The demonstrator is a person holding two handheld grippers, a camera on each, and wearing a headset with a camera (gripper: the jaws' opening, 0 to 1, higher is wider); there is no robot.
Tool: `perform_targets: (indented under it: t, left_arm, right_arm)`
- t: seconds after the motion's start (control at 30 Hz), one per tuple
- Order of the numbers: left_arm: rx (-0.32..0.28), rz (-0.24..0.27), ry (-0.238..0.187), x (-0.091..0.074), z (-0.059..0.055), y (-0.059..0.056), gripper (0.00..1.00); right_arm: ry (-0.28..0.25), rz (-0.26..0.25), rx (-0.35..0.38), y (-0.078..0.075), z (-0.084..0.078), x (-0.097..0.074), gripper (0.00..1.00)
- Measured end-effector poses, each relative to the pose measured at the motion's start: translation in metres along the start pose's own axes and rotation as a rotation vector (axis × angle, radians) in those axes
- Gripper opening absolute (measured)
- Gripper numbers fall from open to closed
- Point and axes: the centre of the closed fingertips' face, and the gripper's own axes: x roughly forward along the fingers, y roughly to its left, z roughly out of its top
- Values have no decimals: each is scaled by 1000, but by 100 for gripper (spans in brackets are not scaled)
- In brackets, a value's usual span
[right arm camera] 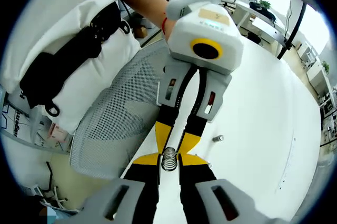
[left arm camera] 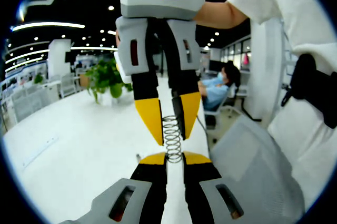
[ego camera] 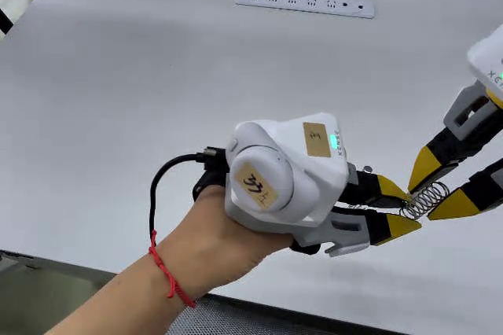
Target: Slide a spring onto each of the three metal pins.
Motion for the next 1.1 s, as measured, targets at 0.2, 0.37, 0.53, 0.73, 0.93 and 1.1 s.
perform_targets:
  t: [0.2, 0.37, 0.53, 0.73, 0.93, 1.1]
  left_arm:
    - [-2, -1, -4, 0, 0, -1, 10]
    - [-3, -3, -5, 0, 0, -2, 10]
    - [-2, -6, -6, 1, 1, -2, 10]
    - [-1, -3, -11, 1, 1, -2, 10]
    - [-2, -3, -11, 1, 1, -2, 11]
    - [-13, -1, -13, 1, 1, -2, 11]
  right_arm:
    - [6, 6, -9, 1, 0, 1, 13]
    - [12, 8, -11, 2, -2, 1, 13]
    - [18, 8, -16, 3, -2, 1, 13]
    - [25, 2, -11, 2, -2, 0, 12]
    - [29, 6, -6, 2, -3, 1, 12]
    - [29, 3, 1, 1, -2, 2, 12]
